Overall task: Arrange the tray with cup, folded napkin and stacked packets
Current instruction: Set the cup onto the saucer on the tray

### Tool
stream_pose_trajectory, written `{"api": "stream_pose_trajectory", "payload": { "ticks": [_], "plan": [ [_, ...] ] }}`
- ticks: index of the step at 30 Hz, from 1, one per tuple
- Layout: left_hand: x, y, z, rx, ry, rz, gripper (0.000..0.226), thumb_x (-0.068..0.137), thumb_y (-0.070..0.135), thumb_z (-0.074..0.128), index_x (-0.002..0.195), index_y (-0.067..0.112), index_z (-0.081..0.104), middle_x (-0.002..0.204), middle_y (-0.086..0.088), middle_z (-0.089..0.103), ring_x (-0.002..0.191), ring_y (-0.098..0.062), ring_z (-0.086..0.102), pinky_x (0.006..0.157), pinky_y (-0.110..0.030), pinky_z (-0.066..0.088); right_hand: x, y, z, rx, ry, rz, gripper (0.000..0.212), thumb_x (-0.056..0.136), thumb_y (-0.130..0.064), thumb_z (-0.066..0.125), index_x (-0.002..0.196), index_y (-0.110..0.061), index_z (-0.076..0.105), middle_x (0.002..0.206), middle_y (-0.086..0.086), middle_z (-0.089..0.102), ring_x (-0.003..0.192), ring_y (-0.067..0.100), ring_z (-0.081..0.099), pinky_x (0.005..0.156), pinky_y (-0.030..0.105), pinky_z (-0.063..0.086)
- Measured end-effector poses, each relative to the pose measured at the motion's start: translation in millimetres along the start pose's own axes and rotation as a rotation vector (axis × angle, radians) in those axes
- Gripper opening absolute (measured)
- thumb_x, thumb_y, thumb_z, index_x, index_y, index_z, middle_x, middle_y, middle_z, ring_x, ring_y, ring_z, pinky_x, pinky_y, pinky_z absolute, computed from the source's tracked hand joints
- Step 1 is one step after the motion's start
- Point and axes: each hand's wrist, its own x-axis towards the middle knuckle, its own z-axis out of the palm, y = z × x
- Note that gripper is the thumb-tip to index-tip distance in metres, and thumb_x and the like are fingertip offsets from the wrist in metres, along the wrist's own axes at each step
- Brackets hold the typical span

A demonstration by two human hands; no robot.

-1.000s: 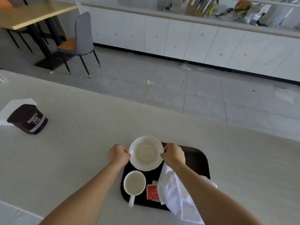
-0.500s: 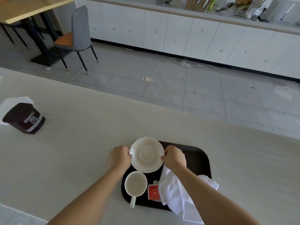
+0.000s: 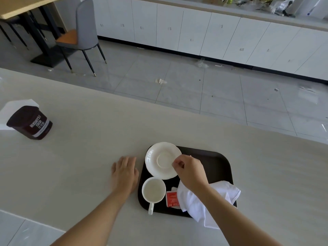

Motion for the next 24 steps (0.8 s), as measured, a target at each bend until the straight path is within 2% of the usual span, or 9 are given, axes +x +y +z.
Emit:
{"api": "stream_pose_trajectory", "payload": {
  "ticks": [2,4,6,8,10,13,19,21,24],
  "plan": [
    [-5,-12,9,0.069,-0.099,-0.033,0.049,0.096,0.034,0.045,0.143,0.023,0.039,0.154,-0.004,0.031,0.145,-0.030,0.022,0.113,-0.058,0.016,-21,-10,7,-0.007,0.018,-0.038,0.018,0.090,-0.036,0.065,0.082,-0.020,0.068,0.067,-0.011,0.061,0.069,0.010,0.060,0.062,0.031,0.053],
    [-7,-19,18,0.085,-0.132,-0.031,0.054,0.099,0.040,0.035,0.150,0.025,0.028,0.161,-0.001,0.016,0.149,-0.029,0.009,0.114,-0.062,0.008,-38,-18,16,-0.045,-0.007,-0.036,0.028,0.085,-0.050,0.065,0.078,-0.024,0.059,0.061,-0.011,0.060,0.059,0.007,0.057,0.056,0.026,0.048],
    [-11,-19,20,0.090,-0.125,-0.005,0.055,0.099,0.041,0.029,0.151,0.022,0.028,0.161,-0.003,0.017,0.149,-0.031,0.011,0.114,-0.065,0.009,-51,-23,27,-0.076,-0.055,-0.024,0.039,0.077,-0.064,0.063,0.086,-0.027,0.052,0.070,-0.013,0.059,0.062,0.006,0.058,0.061,0.026,0.048],
    [-12,-19,22,0.095,-0.098,0.004,0.058,0.096,0.043,0.023,0.149,0.020,0.032,0.160,-0.005,0.022,0.148,-0.033,0.017,0.112,-0.066,0.011,-58,-24,36,-0.110,-0.082,-0.028,0.058,0.070,-0.070,0.065,0.107,-0.028,0.049,0.095,-0.017,0.052,0.080,0.010,0.060,0.073,0.029,0.048],
    [-12,-21,24,0.121,-0.075,0.005,0.057,0.097,0.042,0.025,0.149,0.021,0.033,0.159,-0.005,0.024,0.147,-0.033,0.019,0.113,-0.066,0.013,-64,-24,44,-0.128,-0.070,-0.031,0.073,0.066,-0.073,0.067,0.117,-0.026,0.044,0.108,-0.014,0.044,0.090,0.012,0.058,0.077,0.028,0.044],
    [-13,-21,26,0.102,-0.055,0.006,0.055,0.097,0.040,0.037,0.148,0.021,0.034,0.159,-0.005,0.025,0.147,-0.033,0.019,0.113,-0.066,0.014,-79,-22,55,-0.107,-0.035,0.042,0.067,0.060,-0.079,0.064,0.100,-0.031,0.041,0.098,-0.017,0.044,0.081,0.008,0.056,0.066,0.023,0.037],
    [-13,-21,26,0.114,-0.059,-0.013,0.056,0.098,0.043,0.030,0.151,0.024,0.026,0.162,-0.001,0.016,0.149,-0.028,0.010,0.116,-0.062,0.007,-112,-17,88,0.022,-0.007,0.200,0.055,0.058,-0.072,0.069,0.070,-0.031,0.035,0.071,-0.013,0.050,0.062,0.004,0.045,0.053,0.019,0.029],
    [-13,-21,26,0.113,-0.067,-0.015,0.057,0.098,0.043,0.028,0.151,0.024,0.024,0.163,-0.001,0.014,0.150,-0.028,0.007,0.116,-0.062,0.005,-112,-16,97,0.075,0.020,0.241,0.050,0.064,-0.060,0.076,0.063,-0.025,0.039,0.063,-0.009,0.050,0.057,0.008,0.043,0.051,0.022,0.031],
    [-13,-22,27,0.103,-0.061,-0.008,0.057,0.098,0.042,0.027,0.151,0.024,0.023,0.163,-0.001,0.014,0.150,-0.028,0.007,0.116,-0.062,0.005,-111,-14,106,0.206,0.064,0.324,0.043,0.070,-0.047,0.078,0.061,-0.019,0.046,0.058,-0.005,0.053,0.055,0.011,0.047,0.054,0.032,0.044]
  ]
}}
